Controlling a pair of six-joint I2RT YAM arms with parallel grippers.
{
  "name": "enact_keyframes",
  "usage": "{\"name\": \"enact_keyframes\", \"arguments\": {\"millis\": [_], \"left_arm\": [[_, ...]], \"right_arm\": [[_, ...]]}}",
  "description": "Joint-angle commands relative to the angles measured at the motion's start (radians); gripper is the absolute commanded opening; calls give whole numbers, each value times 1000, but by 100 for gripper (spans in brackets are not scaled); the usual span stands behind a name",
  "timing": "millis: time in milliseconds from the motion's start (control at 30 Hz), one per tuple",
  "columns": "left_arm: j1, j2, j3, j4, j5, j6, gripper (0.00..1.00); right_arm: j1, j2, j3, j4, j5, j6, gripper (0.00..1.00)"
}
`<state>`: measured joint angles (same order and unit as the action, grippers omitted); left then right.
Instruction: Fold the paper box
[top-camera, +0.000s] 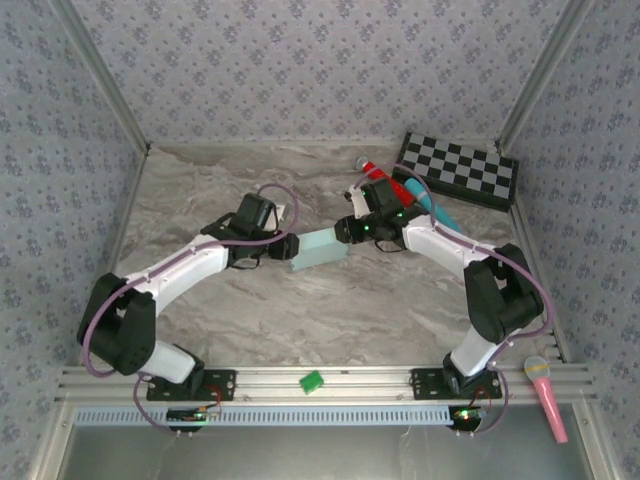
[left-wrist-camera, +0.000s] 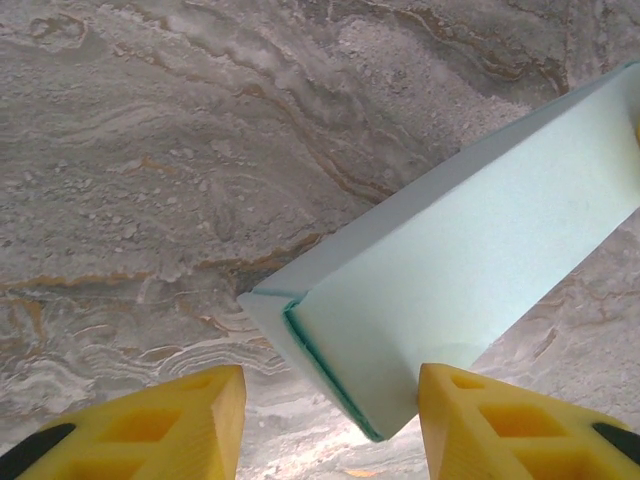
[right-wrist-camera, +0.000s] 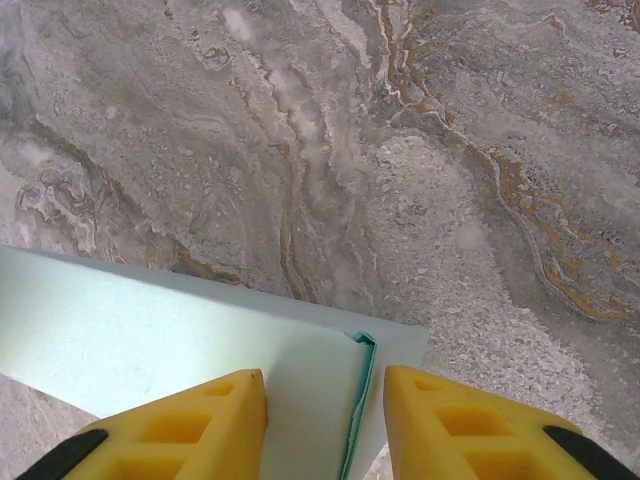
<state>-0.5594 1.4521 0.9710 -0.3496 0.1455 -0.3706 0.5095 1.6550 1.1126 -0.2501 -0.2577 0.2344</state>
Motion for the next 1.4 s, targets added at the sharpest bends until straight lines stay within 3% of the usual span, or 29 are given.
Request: {"name": "enact_keyframes", "arguments": {"millis": [0,167,400,833,1100,1367], "left_arm": [[1,-30,-3,-41,-38,25,50],[1,5,-2,-59,-45,29,49],[-2,39,-8,-97,-58,30,40],[-1,24,-19,-89,-66,22,39],[-2,13,46,-60,-32,42,43],[-1,-1,126,-86,-61,132,55]], "right_arm": [[0,72,-45,-160,96,3,37],[-1,75,-50,-158,99,3,36],[0,82,-57,-161,105,2,34],[-2,65,-49,-149,105,5,34],[-24,48,-25,-114,50,22,34],[-52,38,-33,-68,-5,47,34]]}}
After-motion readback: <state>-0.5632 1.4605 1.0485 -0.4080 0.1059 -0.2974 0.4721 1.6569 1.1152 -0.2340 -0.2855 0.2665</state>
